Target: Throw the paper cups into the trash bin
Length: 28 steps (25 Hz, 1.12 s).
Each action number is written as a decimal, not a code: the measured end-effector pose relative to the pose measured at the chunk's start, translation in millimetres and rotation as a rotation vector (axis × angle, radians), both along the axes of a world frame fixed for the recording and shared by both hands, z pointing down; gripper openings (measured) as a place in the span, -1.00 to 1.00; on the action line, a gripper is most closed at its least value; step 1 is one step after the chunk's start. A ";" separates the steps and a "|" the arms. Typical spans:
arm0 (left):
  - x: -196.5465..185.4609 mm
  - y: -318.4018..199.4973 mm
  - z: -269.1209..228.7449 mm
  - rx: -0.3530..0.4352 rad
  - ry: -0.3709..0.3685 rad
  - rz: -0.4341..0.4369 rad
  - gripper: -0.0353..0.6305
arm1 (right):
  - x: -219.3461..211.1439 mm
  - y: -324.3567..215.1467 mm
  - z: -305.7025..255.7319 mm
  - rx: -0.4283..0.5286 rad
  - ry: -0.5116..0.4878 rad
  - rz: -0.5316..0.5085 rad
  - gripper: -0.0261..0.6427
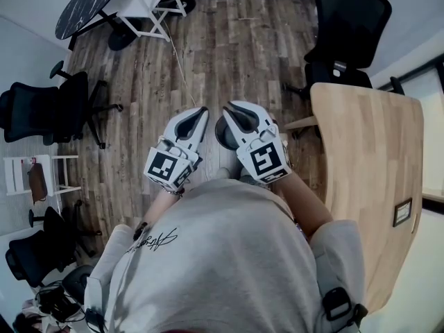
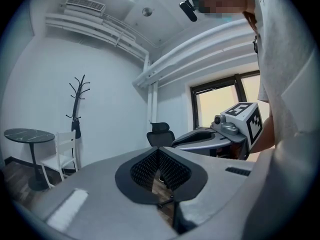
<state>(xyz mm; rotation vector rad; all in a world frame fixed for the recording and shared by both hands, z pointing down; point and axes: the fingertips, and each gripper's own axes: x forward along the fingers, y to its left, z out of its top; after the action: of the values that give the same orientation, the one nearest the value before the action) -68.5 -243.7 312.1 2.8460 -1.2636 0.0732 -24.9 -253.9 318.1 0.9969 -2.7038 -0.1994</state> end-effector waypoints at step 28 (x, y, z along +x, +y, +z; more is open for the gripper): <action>-5.7 8.7 -15.0 0.022 0.022 -0.014 -0.88 | -0.6 5.9 -25.6 0.011 -0.123 0.027 -0.89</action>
<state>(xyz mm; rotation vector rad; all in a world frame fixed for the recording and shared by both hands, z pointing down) -74.2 -234.9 297.1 2.8475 -1.2875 0.0278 -25.5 -248.0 292.5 1.0814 -2.8000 -0.1534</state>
